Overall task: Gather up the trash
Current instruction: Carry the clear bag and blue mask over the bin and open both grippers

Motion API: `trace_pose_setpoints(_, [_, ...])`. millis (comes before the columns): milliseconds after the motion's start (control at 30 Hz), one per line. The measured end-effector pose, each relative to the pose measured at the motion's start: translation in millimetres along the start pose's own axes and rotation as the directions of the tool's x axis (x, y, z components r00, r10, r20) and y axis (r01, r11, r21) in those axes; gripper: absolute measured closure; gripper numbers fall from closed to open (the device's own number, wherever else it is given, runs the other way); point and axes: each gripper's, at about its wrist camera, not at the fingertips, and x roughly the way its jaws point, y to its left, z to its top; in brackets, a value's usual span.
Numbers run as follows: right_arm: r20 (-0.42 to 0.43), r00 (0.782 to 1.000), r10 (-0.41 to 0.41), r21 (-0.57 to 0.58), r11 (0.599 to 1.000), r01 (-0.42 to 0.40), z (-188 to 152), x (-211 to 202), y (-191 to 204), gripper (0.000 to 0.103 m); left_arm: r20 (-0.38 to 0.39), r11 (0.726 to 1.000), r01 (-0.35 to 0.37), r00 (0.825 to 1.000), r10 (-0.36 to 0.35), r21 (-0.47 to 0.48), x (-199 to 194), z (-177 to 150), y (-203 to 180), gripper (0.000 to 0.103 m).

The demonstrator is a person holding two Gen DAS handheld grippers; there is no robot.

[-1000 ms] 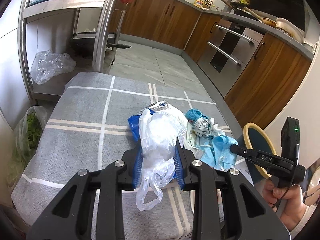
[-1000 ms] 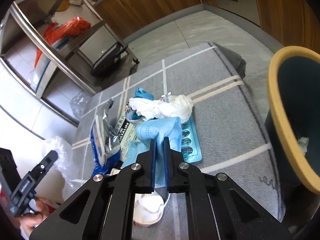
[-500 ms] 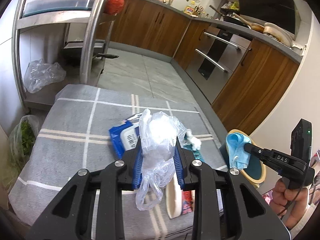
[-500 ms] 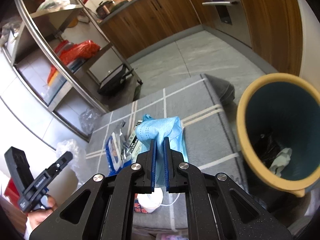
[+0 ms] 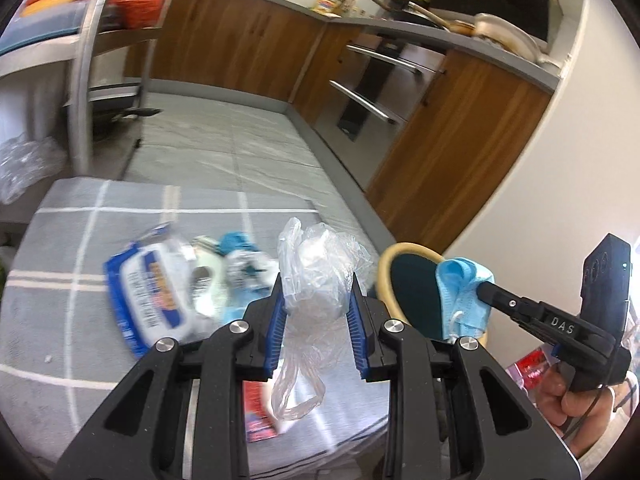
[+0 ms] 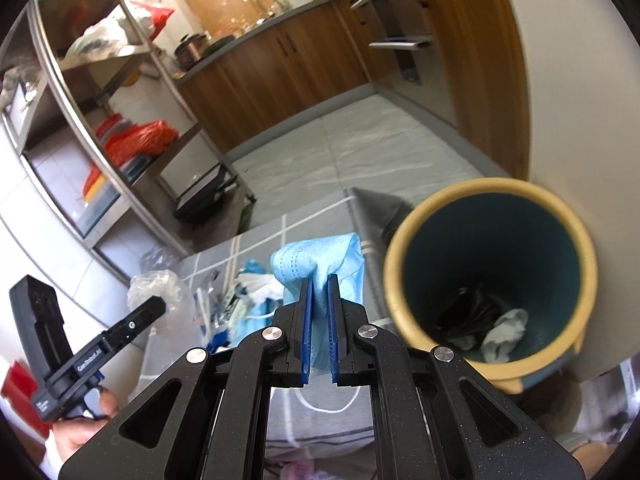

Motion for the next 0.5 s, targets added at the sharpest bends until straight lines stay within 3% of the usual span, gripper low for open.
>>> trace_pose_setpoints(500, [0.074, 0.991, -0.108, 0.100, 0.990, 0.100, 4, -25, -72, 0.095, -0.071, 0.988, 0.140, 0.988, -0.135, 0.067, 68, 12, -97, 0.076])
